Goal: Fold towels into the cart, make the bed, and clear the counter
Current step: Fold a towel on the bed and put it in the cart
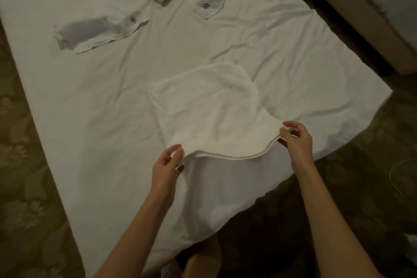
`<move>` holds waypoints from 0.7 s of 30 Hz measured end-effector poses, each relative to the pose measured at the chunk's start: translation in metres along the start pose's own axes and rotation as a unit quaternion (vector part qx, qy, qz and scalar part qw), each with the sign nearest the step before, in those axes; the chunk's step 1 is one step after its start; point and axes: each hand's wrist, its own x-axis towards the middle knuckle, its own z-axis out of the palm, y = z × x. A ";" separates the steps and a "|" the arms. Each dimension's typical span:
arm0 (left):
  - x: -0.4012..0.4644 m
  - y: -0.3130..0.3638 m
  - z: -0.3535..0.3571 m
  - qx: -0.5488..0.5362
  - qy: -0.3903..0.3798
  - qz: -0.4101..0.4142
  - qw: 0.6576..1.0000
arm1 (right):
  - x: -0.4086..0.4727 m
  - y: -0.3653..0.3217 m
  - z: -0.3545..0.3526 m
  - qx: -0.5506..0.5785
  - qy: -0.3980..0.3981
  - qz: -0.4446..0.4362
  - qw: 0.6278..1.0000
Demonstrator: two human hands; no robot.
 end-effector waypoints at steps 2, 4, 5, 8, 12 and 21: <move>0.021 0.020 0.005 -0.041 0.027 0.004 0.999 | 0.020 -0.017 0.013 0.050 -0.017 0.000 0.999; 0.044 0.038 0.012 -0.083 0.048 0.004 0.995 | 0.045 -0.035 0.031 0.084 -0.041 0.000 0.996; 0.055 0.047 0.015 -0.097 0.055 0.007 0.994 | 0.059 -0.043 0.041 0.086 -0.054 0.002 0.995; 0.091 0.065 0.015 0.020 0.040 0.074 0.996 | 0.098 -0.063 0.071 0.056 -0.095 -0.007 0.994; 0.138 0.073 0.013 0.146 0.091 0.081 0.982 | 0.144 -0.074 0.114 -0.095 -0.140 -0.073 0.983; 0.217 0.091 0.013 0.126 0.230 0.076 0.962 | 0.213 -0.078 0.180 -0.208 -0.121 -0.135 0.961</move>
